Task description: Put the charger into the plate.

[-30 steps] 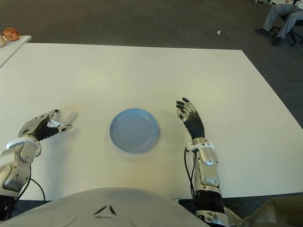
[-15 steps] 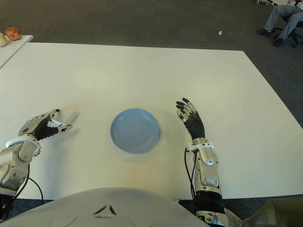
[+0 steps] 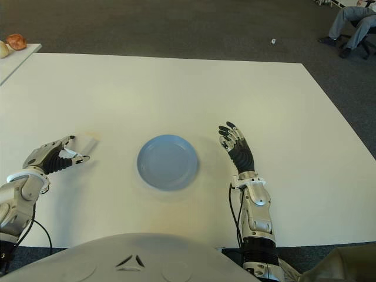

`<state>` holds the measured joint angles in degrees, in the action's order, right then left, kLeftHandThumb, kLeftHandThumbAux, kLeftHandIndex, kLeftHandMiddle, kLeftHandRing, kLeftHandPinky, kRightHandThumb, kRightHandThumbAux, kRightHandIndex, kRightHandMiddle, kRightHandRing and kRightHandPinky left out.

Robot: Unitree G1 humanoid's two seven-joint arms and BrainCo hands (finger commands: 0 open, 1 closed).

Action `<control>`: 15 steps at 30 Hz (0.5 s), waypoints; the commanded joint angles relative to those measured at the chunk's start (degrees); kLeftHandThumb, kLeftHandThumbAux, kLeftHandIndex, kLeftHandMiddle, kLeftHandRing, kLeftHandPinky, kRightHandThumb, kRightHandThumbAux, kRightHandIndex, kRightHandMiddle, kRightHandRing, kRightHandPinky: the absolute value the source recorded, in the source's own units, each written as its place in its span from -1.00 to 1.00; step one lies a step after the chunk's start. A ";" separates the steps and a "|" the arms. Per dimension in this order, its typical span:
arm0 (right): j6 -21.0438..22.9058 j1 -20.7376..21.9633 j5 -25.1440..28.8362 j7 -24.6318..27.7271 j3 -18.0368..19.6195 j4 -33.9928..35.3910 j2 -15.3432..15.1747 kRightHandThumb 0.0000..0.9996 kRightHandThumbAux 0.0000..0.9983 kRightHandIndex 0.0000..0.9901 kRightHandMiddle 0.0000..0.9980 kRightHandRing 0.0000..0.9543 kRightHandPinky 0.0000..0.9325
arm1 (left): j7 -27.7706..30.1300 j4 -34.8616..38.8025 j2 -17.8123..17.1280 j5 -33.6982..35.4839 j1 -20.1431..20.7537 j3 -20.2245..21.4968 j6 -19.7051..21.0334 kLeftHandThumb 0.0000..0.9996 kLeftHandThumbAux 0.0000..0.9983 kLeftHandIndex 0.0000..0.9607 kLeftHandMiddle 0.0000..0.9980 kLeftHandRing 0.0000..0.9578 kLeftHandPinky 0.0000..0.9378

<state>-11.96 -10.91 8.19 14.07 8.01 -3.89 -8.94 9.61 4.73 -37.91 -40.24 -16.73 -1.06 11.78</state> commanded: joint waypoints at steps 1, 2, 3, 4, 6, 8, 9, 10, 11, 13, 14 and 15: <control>0.91 -0.21 0.69 -0.05 0.25 0.25 0.00 -0.96 0.21 -0.79 -0.55 -0.64 -0.78 | 0.49 -1.96 -0.26 0.84 -0.19 -1.08 -1.48 -0.35 -0.32 -0.88 -0.63 -0.57 -0.49; 0.93 -0.23 0.68 -0.07 0.26 0.28 -0.01 -0.97 0.21 -0.79 -0.55 -0.64 -0.78 | 0.15 -2.25 -0.35 0.75 -0.13 -1.14 -1.82 -0.34 -0.33 -0.88 -0.64 -0.57 -0.49; 0.95 -0.24 0.67 -0.08 0.27 0.30 -0.02 -0.97 0.21 -0.80 -0.56 -0.65 -0.77 | -0.09 -2.47 -0.41 0.70 -0.08 -1.18 -2.07 -0.34 -0.34 -0.89 -0.64 -0.58 -0.48; 0.97 -0.24 0.66 -0.09 0.27 0.31 -0.03 -0.97 0.21 -0.80 -0.56 -0.65 -0.77 | -0.25 -2.61 -0.45 0.67 -0.05 -1.20 -2.25 -0.34 -0.34 -0.89 -0.65 -0.58 -0.48; 1.00 -0.26 0.63 -0.11 0.28 0.34 -0.04 -0.97 0.21 -0.80 -0.56 -0.65 -0.77 | -0.87 -3.27 -0.37 0.55 0.09 -1.21 -2.51 -0.34 -0.35 -0.90 -0.65 -0.57 -0.45; 1.01 -0.28 0.62 -0.13 0.31 0.35 -0.06 -0.97 0.20 -0.80 -0.56 -0.65 -0.77 | -1.51 -3.51 -0.17 0.30 0.12 -1.19 -2.44 -0.34 -0.35 -0.90 -0.65 -0.57 -0.45; 1.01 -0.28 0.62 -0.14 0.32 0.35 -0.06 -0.97 0.20 -0.80 -0.56 -0.65 -0.78 | -1.72 -3.50 -0.10 0.22 0.10 -1.19 -2.37 -0.35 -0.36 -0.90 -0.66 -0.57 -0.46; 1.02 -0.30 0.60 -0.17 0.33 0.37 -0.07 -0.97 0.20 -0.80 -0.56 -0.65 -0.78 | -2.48 -3.68 0.10 -0.16 0.16 -1.22 -2.22 -0.35 -0.36 -0.90 -0.66 -0.58 -0.46; 1.02 -0.31 0.58 -0.18 0.34 0.37 -0.08 -0.97 0.20 -0.80 -0.56 -0.65 -0.78 | -3.03 -3.83 0.23 -0.41 0.21 -1.25 -2.13 -0.36 -0.36 -0.91 -0.68 -0.59 -0.48; 1.06 -0.32 0.58 -0.20 0.36 0.39 -0.10 -0.96 0.19 -0.80 -0.56 -0.65 -0.78 | -4.65 -4.22 0.60 -1.10 0.38 -1.37 -1.95 -0.37 -0.36 -0.92 -0.70 -0.62 -0.50; 1.09 -0.28 0.56 -0.23 0.33 0.35 -0.07 -0.96 0.19 -0.80 -0.56 -0.65 -0.78 | -5.94 -4.58 0.87 -1.62 0.57 -1.46 -1.96 -0.38 -0.36 -0.92 -0.71 -0.63 -0.51; 1.11 -0.24 0.55 -0.25 0.31 0.32 -0.05 -0.96 0.19 -0.80 -0.57 -0.65 -0.78 | -6.88 -4.85 1.04 -1.97 0.70 -1.54 -1.98 -0.40 -0.36 -0.93 -0.73 -0.66 -0.54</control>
<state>-11.92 -10.92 8.20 14.01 8.02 -3.51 -8.94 4.52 1.68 -38.08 -41.02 -16.33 -1.33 9.49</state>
